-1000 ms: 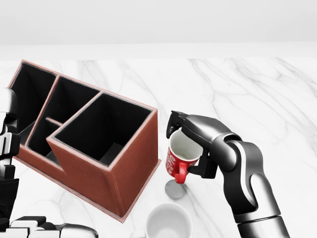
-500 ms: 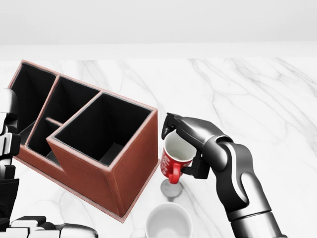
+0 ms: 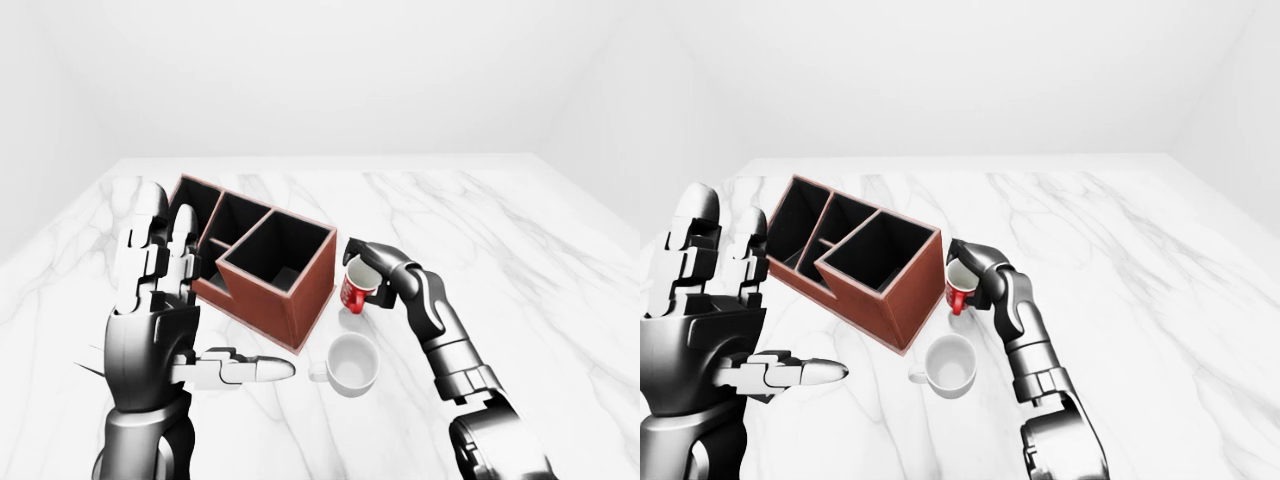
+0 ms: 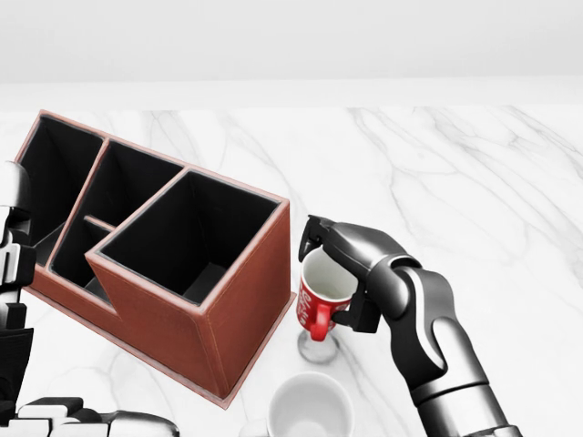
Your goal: Pick up the red mug and place it to the right of the caddy.
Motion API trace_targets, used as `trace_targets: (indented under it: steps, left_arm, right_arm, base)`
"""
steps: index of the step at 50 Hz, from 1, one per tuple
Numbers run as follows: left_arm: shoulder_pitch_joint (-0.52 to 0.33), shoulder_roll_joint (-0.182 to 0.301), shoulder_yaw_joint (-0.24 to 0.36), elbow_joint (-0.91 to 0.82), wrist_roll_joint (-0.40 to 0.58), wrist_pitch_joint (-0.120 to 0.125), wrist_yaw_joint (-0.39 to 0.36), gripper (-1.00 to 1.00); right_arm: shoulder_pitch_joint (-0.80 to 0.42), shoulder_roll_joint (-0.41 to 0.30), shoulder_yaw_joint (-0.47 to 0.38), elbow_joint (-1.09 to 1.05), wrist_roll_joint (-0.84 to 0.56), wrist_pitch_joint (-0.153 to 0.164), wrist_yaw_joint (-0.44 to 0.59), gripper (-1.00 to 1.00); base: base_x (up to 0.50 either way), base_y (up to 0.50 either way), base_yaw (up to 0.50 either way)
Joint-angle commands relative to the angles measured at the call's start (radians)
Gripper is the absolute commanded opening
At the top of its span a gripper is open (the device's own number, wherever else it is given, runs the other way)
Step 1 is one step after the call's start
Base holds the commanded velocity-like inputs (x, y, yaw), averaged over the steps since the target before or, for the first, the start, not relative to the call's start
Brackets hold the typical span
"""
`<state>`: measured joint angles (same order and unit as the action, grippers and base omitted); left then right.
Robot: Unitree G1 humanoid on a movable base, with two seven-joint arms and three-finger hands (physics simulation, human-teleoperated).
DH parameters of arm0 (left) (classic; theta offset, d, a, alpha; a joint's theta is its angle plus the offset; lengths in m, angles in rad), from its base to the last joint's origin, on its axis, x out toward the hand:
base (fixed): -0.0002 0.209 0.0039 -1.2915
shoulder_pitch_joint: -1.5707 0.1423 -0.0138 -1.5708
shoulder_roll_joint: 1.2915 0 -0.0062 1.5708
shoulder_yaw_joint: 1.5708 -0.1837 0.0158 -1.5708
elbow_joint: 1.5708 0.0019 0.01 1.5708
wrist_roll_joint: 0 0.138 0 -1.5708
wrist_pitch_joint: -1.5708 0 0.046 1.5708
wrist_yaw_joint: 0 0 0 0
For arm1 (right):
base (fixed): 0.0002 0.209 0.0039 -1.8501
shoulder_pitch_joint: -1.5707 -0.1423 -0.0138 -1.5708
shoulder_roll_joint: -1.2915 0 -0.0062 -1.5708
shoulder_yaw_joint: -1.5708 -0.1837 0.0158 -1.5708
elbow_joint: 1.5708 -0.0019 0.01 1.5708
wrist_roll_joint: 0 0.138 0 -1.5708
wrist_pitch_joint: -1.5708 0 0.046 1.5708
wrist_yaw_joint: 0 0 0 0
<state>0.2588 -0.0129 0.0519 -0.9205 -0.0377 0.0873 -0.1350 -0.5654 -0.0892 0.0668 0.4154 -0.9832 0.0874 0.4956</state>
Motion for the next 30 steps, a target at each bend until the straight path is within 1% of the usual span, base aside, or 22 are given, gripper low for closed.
trace_targets:
  steps: [1, 8, 15, 19, 30]
  left_arm:
    - [0.0, 0.0, -0.002, 0.006, 0.001, 0.0, -0.001, 1.0]
    - [0.003, 0.0, -0.001, 0.002, 0.0, 0.0, -0.001, 1.0]
    - [0.0, 0.0, 0.0, -0.003, -0.001, 0.0, 0.0, 1.0]
    - [0.003, -0.001, 0.001, 0.001, -0.003, 0.0, -0.001, 1.0]
    - [0.005, -0.001, -0.007, 0.005, 0.003, 0.0, 0.001, 1.0]
  right_arm:
    - [-0.03, 0.009, -0.004, 0.082, -0.023, 0.0, -0.061, -1.0]
    - [-0.047, 0.01, -0.003, 0.155, 0.007, 0.0, -0.108, -1.0]
    - [-0.051, 0.008, 0.001, 0.173, 0.019, 0.0, -0.122, -1.0]
    - [-0.056, 0.01, 0.002, 0.214, 0.028, 0.0, -0.158, -1.0]
    - [-0.057, 0.007, 0.007, 0.24, 0.024, 0.0, -0.18, -1.0]
  base:
    - [0.0, 0.0, 0.0]
    - [0.0, 0.0, 0.0]
    - [0.0, 0.0, 0.0]
    - [0.0, 0.0, 0.0]
    - [0.0, 0.0, 0.0]
